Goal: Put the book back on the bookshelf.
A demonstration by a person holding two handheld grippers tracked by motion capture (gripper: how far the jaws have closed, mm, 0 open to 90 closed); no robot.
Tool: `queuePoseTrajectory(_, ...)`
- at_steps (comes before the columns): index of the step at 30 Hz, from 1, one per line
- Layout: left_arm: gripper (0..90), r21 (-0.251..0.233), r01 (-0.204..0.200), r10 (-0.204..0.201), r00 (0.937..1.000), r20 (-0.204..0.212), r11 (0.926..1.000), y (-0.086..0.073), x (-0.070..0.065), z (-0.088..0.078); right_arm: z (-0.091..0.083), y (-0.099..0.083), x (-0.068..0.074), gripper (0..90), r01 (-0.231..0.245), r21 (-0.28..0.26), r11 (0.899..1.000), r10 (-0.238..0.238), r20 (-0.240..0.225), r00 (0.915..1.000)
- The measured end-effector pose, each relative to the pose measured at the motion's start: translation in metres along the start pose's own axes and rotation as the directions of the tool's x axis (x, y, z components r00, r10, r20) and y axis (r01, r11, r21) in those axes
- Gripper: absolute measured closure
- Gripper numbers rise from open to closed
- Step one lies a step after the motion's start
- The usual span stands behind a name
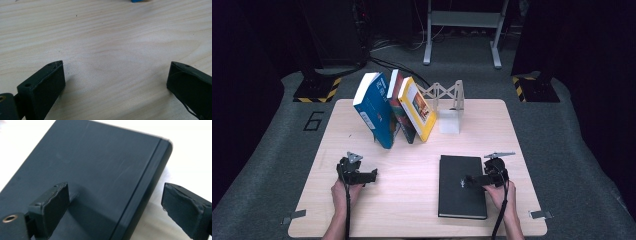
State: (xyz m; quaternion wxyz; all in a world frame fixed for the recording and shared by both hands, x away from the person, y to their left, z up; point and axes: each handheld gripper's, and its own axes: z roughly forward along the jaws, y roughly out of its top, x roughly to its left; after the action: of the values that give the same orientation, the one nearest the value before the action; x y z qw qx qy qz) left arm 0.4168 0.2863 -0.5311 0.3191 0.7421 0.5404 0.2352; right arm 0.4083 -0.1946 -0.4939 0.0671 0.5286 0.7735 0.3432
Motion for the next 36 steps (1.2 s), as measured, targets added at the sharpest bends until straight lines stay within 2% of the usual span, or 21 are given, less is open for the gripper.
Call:
queuePoseTrajectory(4,1.6,0.009,0.001,-0.001,1.0,0.005,1.0,0.0,0.0,-0.001,-0.002,-0.008,0.002,8.6,0.004,0.001,1.0,-0.004,-0.043,0.9991)
queuePoseTrajectory(6,1.6,-0.003,-0.001,0.001,1.0,-0.003,1.0,0.0,0.0,0.0,-0.002,-0.01,0.002,8.6,-0.003,-0.01,1.0,0.002,-0.048,0.9989)
queuePoseTrajectory(10,1.7,0.01,-0.001,0.001,1.0,0.002,0.9999,0.0,0.0,-0.001,-0.004,-0.014,0.002,8.7,-0.012,-0.003,1.0,0.012,-0.063,0.9979)
queuePoseTrajectory(18,1.7,-0.002,-0.001,0.001,1.0,-0.001,1.0,0.0,0.0,0.0,-0.008,-0.026,0.008,7.5,-0.046,0.001,0.999,0.046,-0.077,0.9959)
queuePoseTrajectory(25,1.7,0.0,-0.001,0.001,1.0,-0.003,1.0,0.0,0.0,0.0,-0.009,-0.033,0.017,6.0,-0.066,-0.009,0.998,0.065,-0.056,0.9963)
queuePoseTrajectory(28,1.7,-0.001,0.0,0.0,1.0,-0.005,1.0,0.0,0.0,0.0,-0.004,-0.032,0.029,6.1,-0.045,-0.002,0.999,0.045,-0.085,0.9953)
queuePoseTrajectory(29,1.7,-0.001,0.0,0.0,1.0,-0.004,1.0,0.0,0.0,0.0,0.0,-0.031,0.031,6.4,-0.017,-0.008,1.0,0.016,-0.101,0.9948)
queuePoseTrajectory(33,1.7,-0.001,0.001,-0.001,1.0,-0.005,1.0,0.0,0.0,0.0,0.018,-0.023,0.05,6.9,0.022,-0.002,1.0,-0.022,-0.177,0.9839)
queuePoseTrajectory(36,1.7,-0.001,0.0,0.0,1.0,-0.004,1.0,0.0,0.0,0.0,0.023,-0.018,0.057,6.0,0.033,0.011,0.999,-0.03,-0.184,0.9825)
